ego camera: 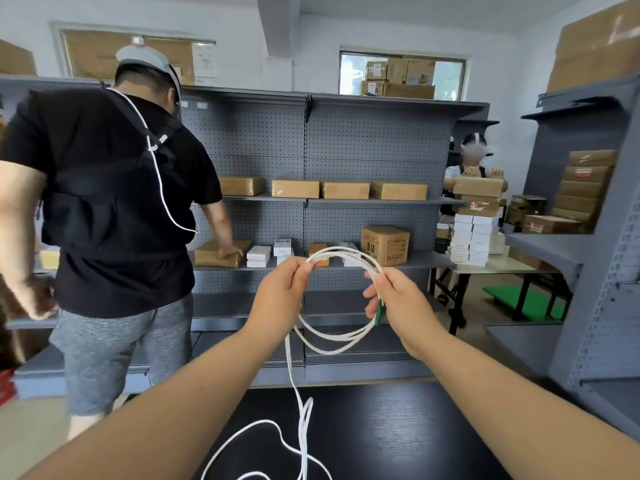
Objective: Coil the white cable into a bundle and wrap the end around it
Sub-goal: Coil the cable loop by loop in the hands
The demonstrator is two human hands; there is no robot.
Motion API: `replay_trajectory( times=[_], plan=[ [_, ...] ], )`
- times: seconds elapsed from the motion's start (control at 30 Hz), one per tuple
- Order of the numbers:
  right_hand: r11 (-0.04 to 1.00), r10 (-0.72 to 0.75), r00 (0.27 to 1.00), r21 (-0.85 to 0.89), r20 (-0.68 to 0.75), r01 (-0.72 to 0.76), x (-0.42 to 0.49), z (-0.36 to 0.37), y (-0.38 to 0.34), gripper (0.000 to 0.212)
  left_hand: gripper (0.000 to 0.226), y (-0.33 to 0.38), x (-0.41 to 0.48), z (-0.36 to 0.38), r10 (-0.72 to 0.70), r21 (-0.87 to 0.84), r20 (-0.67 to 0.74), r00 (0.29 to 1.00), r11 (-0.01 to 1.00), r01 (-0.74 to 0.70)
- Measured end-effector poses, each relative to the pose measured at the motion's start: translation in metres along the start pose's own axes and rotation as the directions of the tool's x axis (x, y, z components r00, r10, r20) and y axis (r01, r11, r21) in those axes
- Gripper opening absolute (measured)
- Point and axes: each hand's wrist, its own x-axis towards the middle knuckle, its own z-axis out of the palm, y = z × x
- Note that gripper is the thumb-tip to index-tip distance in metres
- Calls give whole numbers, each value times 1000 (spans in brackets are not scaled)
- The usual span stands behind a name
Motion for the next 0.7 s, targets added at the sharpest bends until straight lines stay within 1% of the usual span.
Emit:
replay_trajectory(
  times=[0.1, 0.2, 0.27, 0.37, 0.47, 0.6, 0.7],
  plan=[
    [990, -63, 994, -123, 90, 74, -1, -1, 0, 24, 19, 5, 8, -5, 85, 149, 57, 995, 984, -93],
    [961, -118, 983, -234, 143, 149, 0, -1, -7, 34, 18, 8, 13, -8, 131, 228, 80, 988, 963, -146],
    [945, -158, 976, -262, 152, 194, 2, -1, -10, 40, 20, 9, 16, -9, 143, 268, 89, 986, 950, -162],
    [894, -234, 955, -347, 180, 285, 6, -3, -15, 34, 21, 10, 17, -10, 143, 286, 109, 984, 943, -169],
    [863, -242, 944, -395, 226, 316, 8, -4, -17, 23, 22, 9, 17, -11, 126, 294, 134, 983, 942, -161],
    [841, -216, 926, -422, 310, 338, 6, -1, -22, 32, 23, 8, 16, -9, 129, 298, 130, 983, 940, -163],
    [809, -249, 912, -448, 324, 380, 6, 2, -23, 23, 24, 7, 15, -7, 147, 302, 107, 983, 937, -173]
  ],
)
